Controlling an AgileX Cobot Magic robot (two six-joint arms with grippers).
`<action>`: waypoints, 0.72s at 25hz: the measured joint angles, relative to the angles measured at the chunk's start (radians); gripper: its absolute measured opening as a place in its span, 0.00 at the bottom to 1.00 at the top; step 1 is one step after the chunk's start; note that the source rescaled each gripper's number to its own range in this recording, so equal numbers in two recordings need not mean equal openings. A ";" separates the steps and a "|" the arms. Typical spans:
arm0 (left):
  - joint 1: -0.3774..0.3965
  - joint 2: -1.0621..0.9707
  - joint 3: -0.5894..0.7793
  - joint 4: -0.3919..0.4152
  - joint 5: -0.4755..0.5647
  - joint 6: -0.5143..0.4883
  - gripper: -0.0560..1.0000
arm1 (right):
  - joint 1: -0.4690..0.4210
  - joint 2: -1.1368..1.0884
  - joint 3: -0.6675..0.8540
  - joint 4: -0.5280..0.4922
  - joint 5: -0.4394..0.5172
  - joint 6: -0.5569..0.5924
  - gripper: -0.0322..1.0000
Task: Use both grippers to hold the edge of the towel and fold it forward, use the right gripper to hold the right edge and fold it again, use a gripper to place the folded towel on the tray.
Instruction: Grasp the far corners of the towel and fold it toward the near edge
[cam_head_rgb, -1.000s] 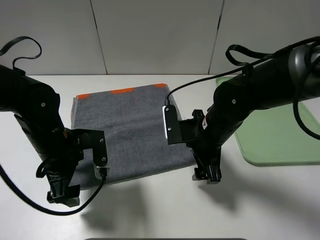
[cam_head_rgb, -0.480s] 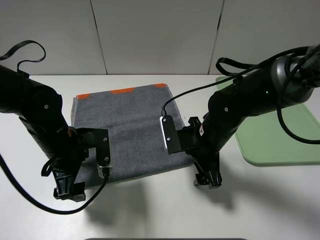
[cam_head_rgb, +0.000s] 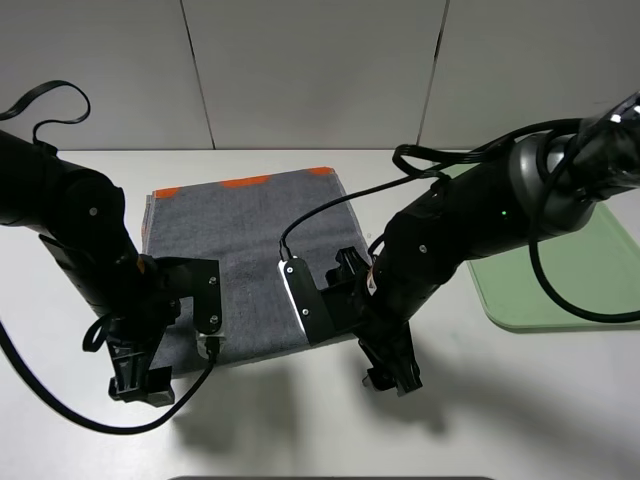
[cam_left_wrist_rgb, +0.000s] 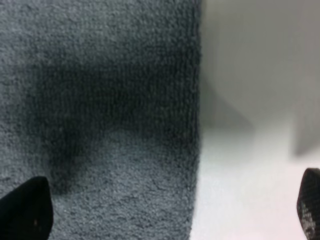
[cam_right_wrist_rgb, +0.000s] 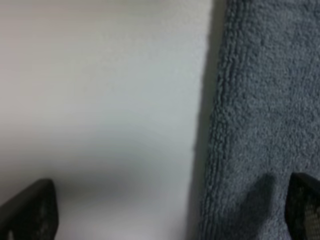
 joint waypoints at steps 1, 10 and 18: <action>0.000 0.000 0.000 0.000 0.002 0.001 0.97 | 0.000 0.000 0.000 0.000 0.000 0.000 1.00; 0.000 0.002 0.000 0.000 0.004 0.023 0.97 | 0.000 0.000 -0.001 -0.001 0.000 0.000 1.00; 0.000 0.053 0.000 0.000 0.012 0.034 0.97 | 0.000 0.001 -0.003 -0.001 0.004 0.017 1.00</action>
